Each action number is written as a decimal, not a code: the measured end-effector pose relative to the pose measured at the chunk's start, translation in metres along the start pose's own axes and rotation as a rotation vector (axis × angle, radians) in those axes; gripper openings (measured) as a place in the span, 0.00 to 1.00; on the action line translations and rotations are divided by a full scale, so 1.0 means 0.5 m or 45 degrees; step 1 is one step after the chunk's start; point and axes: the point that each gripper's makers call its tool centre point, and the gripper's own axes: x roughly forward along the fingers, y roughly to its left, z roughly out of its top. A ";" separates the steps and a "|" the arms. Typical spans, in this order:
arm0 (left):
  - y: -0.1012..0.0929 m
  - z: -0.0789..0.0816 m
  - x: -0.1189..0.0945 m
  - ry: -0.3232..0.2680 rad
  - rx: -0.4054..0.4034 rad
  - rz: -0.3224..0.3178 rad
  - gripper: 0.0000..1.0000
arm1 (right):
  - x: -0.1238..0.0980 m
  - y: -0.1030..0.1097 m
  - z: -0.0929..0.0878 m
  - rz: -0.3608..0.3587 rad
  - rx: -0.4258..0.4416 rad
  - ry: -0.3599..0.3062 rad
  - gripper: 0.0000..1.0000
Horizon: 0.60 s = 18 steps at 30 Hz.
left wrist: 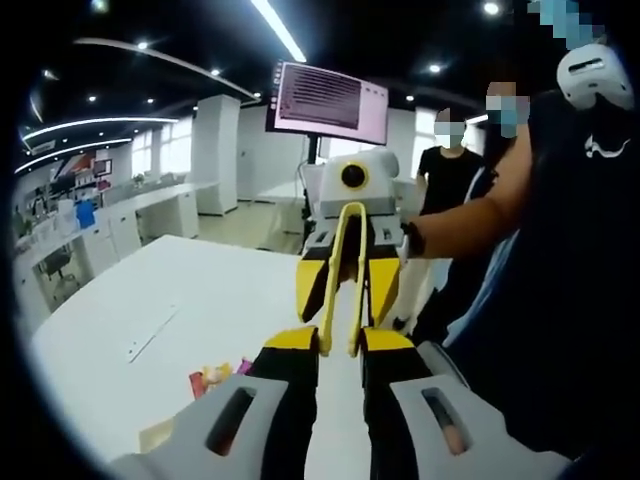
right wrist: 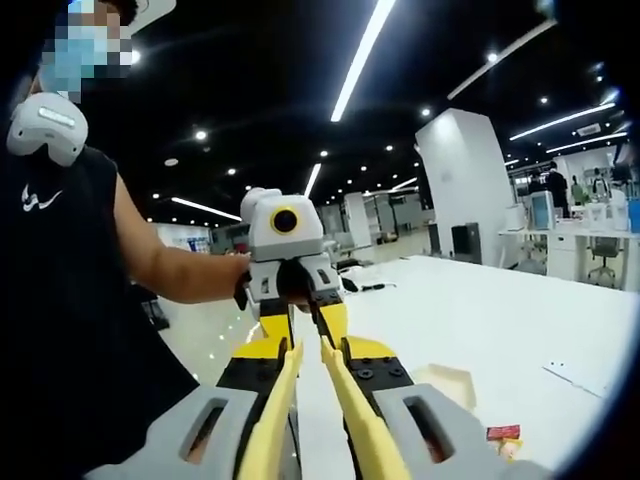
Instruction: Place the target food into the container with the food tongs after gripping and lifting it, then release it inside without dropping or visibly crushing the food.
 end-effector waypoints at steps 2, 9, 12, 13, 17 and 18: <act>0.003 0.000 -0.001 0.001 0.002 0.008 0.13 | 0.001 -0.001 0.000 -0.009 -0.021 -0.003 0.21; 0.005 0.003 -0.003 -0.024 0.001 0.009 0.15 | 0.002 -0.002 0.004 0.000 -0.014 0.001 0.22; 0.005 0.003 -0.004 -0.023 -0.005 0.010 0.15 | 0.004 -0.001 0.004 0.013 -0.040 0.001 0.22; 0.006 0.001 -0.004 -0.016 -0.002 0.011 0.15 | 0.004 -0.002 0.003 0.017 -0.058 0.006 0.22; 0.009 0.004 -0.004 -0.016 -0.004 0.017 0.16 | 0.005 -0.005 0.008 0.022 -0.079 0.017 0.22; 0.010 0.005 -0.004 -0.016 -0.001 0.018 0.16 | 0.005 -0.005 0.008 0.021 -0.079 0.022 0.22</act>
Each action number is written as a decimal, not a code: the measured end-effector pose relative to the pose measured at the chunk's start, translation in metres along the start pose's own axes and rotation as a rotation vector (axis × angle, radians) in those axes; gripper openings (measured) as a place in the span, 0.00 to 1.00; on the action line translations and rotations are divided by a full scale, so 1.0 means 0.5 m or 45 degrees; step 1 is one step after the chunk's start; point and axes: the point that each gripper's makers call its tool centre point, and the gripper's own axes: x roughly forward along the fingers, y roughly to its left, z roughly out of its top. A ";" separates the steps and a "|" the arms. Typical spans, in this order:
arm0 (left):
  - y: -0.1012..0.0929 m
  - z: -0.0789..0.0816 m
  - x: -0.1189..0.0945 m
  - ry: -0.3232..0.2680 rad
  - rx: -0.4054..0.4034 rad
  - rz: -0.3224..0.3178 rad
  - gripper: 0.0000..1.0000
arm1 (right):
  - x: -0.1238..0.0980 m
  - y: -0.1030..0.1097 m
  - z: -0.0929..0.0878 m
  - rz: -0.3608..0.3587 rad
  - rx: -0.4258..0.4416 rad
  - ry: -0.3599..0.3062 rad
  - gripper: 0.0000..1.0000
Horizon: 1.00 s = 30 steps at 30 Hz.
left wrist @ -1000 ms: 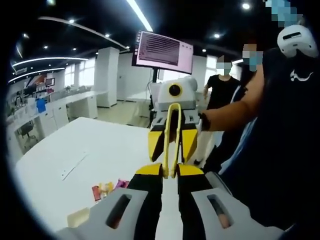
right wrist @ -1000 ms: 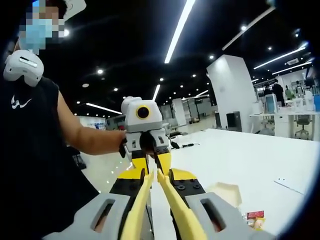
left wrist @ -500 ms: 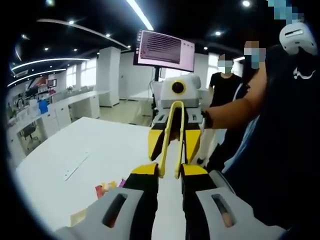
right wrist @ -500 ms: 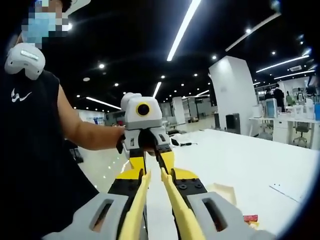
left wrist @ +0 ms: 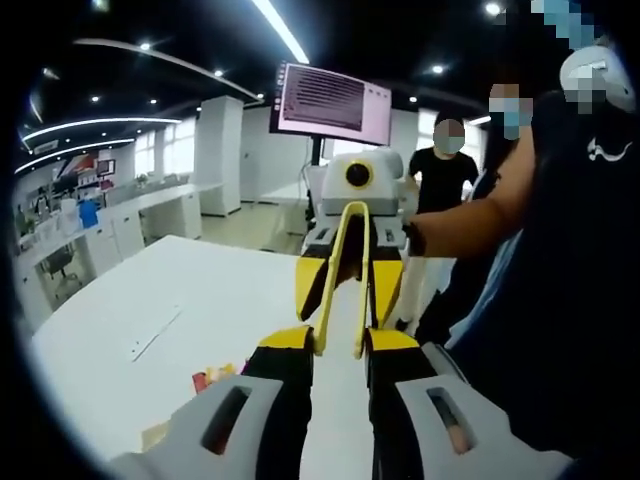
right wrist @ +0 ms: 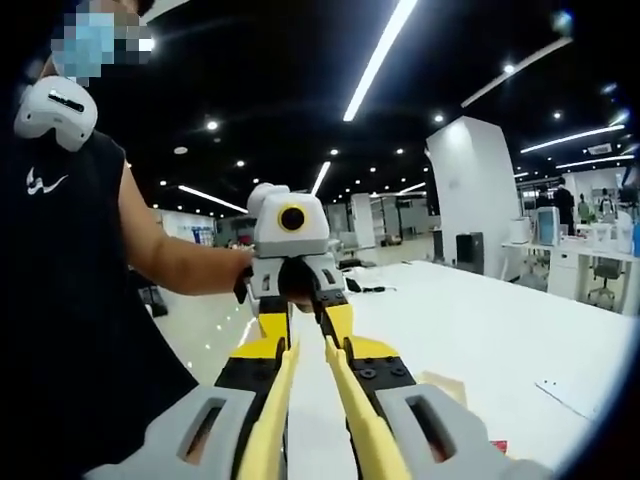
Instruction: Place the target food into the container with the food tongs after gripping and lifting it, then release it inside without dropping or visibly crushing the food.
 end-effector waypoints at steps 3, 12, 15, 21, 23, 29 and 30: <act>0.003 0.001 0.000 -0.009 0.005 0.004 0.16 | -0.001 -0.004 0.000 -0.001 0.003 -0.004 0.22; 0.007 -0.002 0.006 -0.004 0.018 0.030 0.21 | 0.000 -0.009 0.000 -0.012 -0.018 0.022 0.23; 0.006 -0.004 0.007 0.008 0.028 0.033 0.21 | 0.001 -0.010 -0.003 -0.018 -0.027 0.030 0.23; 0.014 0.007 0.004 -0.025 0.053 0.071 0.31 | -0.003 -0.017 0.014 -0.034 -0.027 0.037 0.23; 0.022 0.005 0.002 -0.021 0.068 0.101 0.34 | -0.007 -0.024 0.019 -0.053 -0.027 0.038 0.24; 0.051 0.008 -0.006 -0.067 0.074 0.186 0.56 | -0.016 -0.047 0.029 -0.080 0.027 0.055 0.25; 0.055 0.009 -0.008 -0.071 0.076 0.196 0.61 | -0.018 -0.050 0.031 -0.085 0.027 0.053 0.25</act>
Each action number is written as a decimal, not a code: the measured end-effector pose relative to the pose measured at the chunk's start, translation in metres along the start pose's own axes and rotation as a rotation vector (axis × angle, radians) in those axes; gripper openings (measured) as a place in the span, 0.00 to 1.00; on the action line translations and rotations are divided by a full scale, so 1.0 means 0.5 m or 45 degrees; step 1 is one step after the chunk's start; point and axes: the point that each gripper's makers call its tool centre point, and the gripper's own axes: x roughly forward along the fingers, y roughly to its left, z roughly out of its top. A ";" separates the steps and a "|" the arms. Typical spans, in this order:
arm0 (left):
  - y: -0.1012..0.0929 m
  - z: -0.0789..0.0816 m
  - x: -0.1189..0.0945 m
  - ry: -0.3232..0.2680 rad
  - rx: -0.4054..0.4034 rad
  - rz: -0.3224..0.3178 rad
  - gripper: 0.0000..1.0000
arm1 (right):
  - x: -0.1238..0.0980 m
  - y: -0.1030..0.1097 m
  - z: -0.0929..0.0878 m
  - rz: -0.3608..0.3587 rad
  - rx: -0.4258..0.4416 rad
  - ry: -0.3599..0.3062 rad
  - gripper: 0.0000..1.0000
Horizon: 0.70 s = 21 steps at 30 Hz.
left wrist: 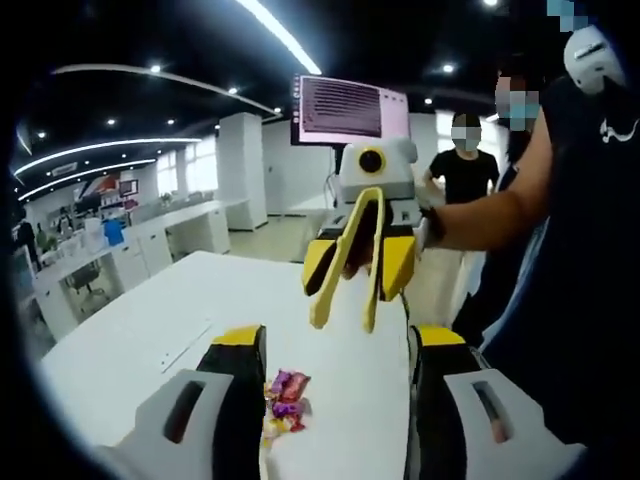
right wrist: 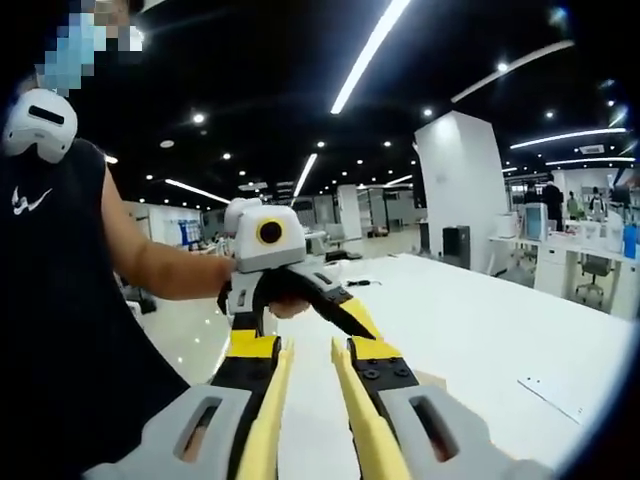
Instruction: Place the target food into the container with the food tongs after gripping and lifting it, then release it inside without dropping or visibly crushing the food.
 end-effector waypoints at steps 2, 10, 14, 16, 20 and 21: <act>0.010 0.001 -0.003 -0.014 0.014 0.031 0.70 | -0.004 -0.004 0.003 -0.013 -0.003 0.002 0.26; 0.050 -0.045 -0.028 -0.032 0.015 0.167 1.00 | -0.025 -0.028 -0.020 -0.077 -0.076 0.064 0.26; 0.061 -0.083 -0.051 -0.036 -0.028 0.226 0.99 | -0.034 -0.047 -0.028 -0.129 -0.047 0.082 0.25; 0.076 -0.109 -0.069 -0.027 -0.006 0.307 0.99 | -0.039 -0.051 -0.031 -0.142 -0.042 0.086 0.25; 0.099 -0.156 -0.107 -0.025 -0.005 0.464 0.99 | -0.050 -0.067 -0.045 -0.188 -0.058 0.128 0.25; 0.111 -0.171 -0.125 -0.043 -0.030 0.517 0.99 | -0.054 -0.073 -0.049 -0.210 -0.052 0.134 0.25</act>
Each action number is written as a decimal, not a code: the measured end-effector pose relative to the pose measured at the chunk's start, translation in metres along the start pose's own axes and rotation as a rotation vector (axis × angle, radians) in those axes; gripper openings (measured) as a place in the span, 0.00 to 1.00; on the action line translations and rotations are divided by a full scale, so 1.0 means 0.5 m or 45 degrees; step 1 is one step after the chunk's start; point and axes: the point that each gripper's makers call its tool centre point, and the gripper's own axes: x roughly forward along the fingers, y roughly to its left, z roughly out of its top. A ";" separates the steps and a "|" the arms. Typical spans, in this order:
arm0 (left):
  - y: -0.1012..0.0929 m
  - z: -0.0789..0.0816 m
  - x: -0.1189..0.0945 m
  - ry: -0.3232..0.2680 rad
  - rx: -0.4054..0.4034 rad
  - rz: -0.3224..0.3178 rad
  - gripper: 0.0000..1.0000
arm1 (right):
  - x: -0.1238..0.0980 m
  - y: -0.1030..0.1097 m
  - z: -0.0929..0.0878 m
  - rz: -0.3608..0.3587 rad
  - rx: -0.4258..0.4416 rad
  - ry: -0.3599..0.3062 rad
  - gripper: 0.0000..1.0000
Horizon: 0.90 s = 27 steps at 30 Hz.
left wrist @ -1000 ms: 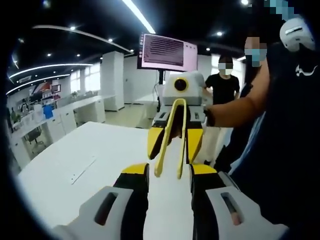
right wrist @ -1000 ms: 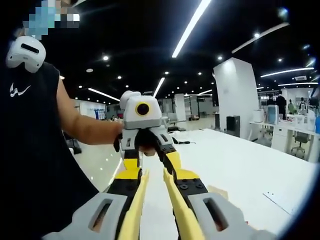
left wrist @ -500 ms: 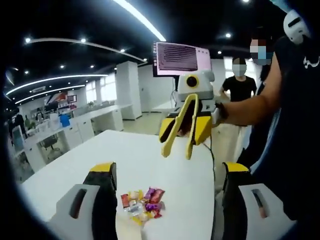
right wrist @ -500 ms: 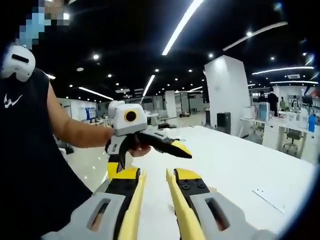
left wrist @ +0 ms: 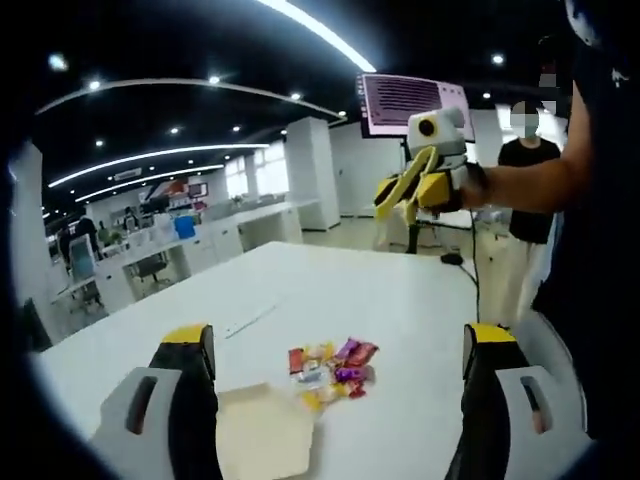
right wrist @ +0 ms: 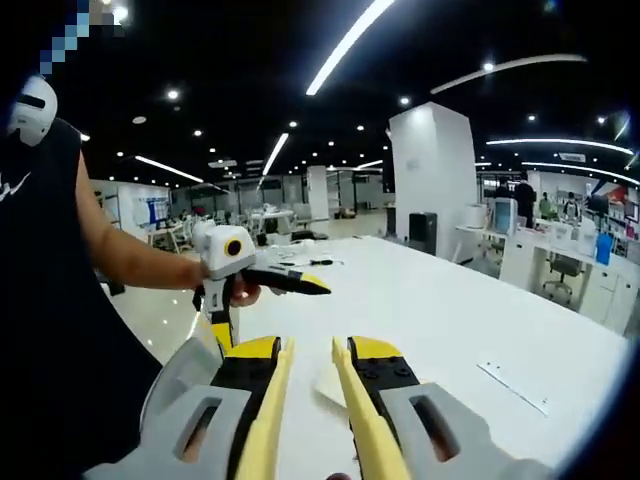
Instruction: Place the target food into the container with the food tongs after gripping and lifting it, then release it inside without dropping or visibly crushing the food.
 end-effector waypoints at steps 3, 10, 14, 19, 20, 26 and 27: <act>0.031 -0.059 -0.033 0.033 0.005 0.099 0.99 | -0.007 -0.013 -0.010 -0.039 -0.018 0.020 0.25; 0.014 -0.186 -0.095 0.131 -0.091 0.164 0.99 | -0.019 -0.034 -0.043 -0.111 -0.017 0.076 0.25; 0.006 -0.240 -0.114 0.176 -0.057 0.221 0.99 | -0.025 -0.050 -0.059 -0.171 -0.023 0.102 0.25; -0.011 -0.287 -0.128 0.174 -0.122 0.246 1.00 | -0.027 -0.061 -0.077 -0.217 -0.043 0.145 0.25; -0.011 -0.289 -0.129 0.171 -0.123 0.250 1.00 | -0.027 -0.061 -0.079 -0.216 -0.040 0.151 0.25; -0.016 -0.284 -0.130 0.139 -0.124 0.256 1.00 | -0.028 -0.064 -0.078 -0.227 -0.044 0.149 0.25; -0.017 -0.280 -0.128 0.136 -0.122 0.251 0.99 | -0.027 -0.063 -0.079 -0.225 -0.043 0.149 0.25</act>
